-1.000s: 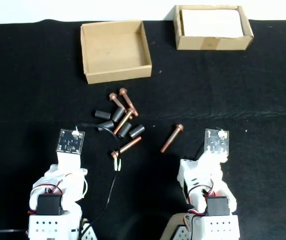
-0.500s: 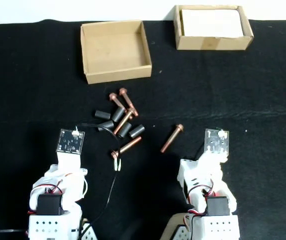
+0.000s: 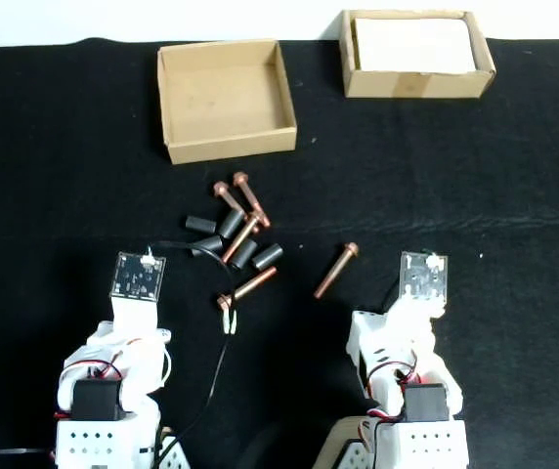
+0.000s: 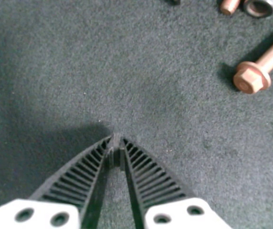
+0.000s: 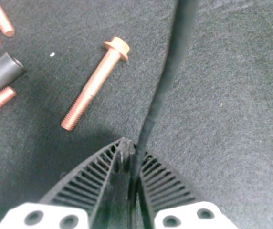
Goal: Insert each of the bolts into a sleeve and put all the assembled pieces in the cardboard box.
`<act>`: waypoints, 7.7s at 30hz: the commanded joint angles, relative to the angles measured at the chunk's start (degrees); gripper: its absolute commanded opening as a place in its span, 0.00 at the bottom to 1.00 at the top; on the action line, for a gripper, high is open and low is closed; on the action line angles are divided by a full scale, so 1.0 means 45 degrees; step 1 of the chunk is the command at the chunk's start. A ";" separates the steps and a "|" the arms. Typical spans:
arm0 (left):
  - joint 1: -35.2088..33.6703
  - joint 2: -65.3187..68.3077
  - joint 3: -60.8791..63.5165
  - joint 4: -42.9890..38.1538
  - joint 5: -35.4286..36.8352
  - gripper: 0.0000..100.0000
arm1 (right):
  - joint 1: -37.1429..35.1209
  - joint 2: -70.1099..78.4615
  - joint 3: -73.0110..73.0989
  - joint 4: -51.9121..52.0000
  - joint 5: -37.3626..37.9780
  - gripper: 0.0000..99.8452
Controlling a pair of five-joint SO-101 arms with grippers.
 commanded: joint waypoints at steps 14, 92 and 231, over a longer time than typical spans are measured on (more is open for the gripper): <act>0.0088 -0.0088 0.0205 0.0039 0.0000 0.01 | 0.0127 -0.0166 0.1592 0.0049 -0.0020 0.01; -0.1436 -0.0049 0.0205 -0.1055 0.0020 0.01 | -0.6007 1.9487 -1.9175 0.2667 -0.5802 0.05; -0.1846 -0.0088 0.0088 -0.0508 -0.0039 0.01 | -0.2999 2.8806 -3.0974 1.0168 -0.3575 0.01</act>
